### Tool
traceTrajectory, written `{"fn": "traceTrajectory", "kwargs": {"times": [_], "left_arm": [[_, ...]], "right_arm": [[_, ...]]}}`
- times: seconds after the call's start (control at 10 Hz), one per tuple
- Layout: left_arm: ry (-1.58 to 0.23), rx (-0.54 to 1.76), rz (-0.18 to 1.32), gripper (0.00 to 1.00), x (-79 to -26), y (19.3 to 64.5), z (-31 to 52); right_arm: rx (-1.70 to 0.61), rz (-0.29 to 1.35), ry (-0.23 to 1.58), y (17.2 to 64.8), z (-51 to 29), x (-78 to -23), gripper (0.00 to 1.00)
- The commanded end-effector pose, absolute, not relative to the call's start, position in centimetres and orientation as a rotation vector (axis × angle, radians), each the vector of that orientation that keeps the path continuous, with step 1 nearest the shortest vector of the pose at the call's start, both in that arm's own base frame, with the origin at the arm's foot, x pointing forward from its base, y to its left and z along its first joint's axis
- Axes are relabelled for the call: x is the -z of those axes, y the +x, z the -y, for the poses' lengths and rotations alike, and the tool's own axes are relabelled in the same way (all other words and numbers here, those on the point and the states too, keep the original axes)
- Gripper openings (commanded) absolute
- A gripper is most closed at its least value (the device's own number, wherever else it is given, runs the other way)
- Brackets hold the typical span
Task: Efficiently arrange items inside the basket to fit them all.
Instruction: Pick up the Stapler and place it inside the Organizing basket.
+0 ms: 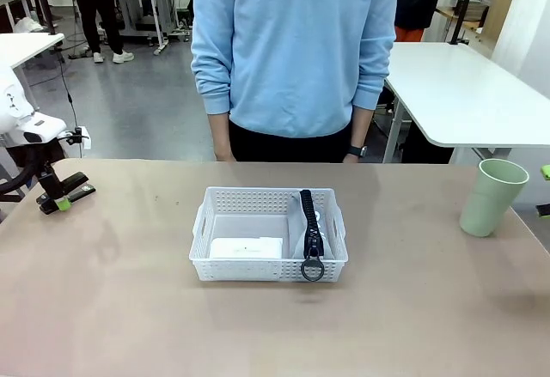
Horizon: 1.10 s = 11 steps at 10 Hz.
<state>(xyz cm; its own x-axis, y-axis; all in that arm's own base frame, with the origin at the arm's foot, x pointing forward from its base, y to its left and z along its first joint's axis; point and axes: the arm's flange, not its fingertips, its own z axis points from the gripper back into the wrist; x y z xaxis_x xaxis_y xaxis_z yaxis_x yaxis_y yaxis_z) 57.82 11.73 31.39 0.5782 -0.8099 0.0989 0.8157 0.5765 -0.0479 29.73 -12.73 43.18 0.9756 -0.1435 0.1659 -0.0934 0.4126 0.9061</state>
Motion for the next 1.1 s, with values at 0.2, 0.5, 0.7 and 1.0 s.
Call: {"fn": "traceTrajectory", "kwargs": {"times": [0.2, 0.5, 0.7, 1.0], "left_arm": [[-0.083, 0.922, 0.07, 1.0, -30.99, 58.77, -11.31], [-0.055, 0.918, 0.042, 0.41, -30.64, 59.11, -11.26], [-0.04, 0.919, 0.025, 0.0, -30.52, 59.01, -11.18], [-0.035, 0.922, 0.013, 0.03, -30.85, 58.64, -11.16]], "right_arm": [[0.02, 0.256, 1.168, 29.91, 12.74, -43.41, 1.0], [0.02, 0.256, 1.168, 29.91, 12.74, -43.41, 1.0], [0.02, 0.256, 1.168, 29.91, 12.74, -43.41, 1.0], [0.02, 0.256, 1.168, 29.91, 12.74, -43.41, 1.0]]}}
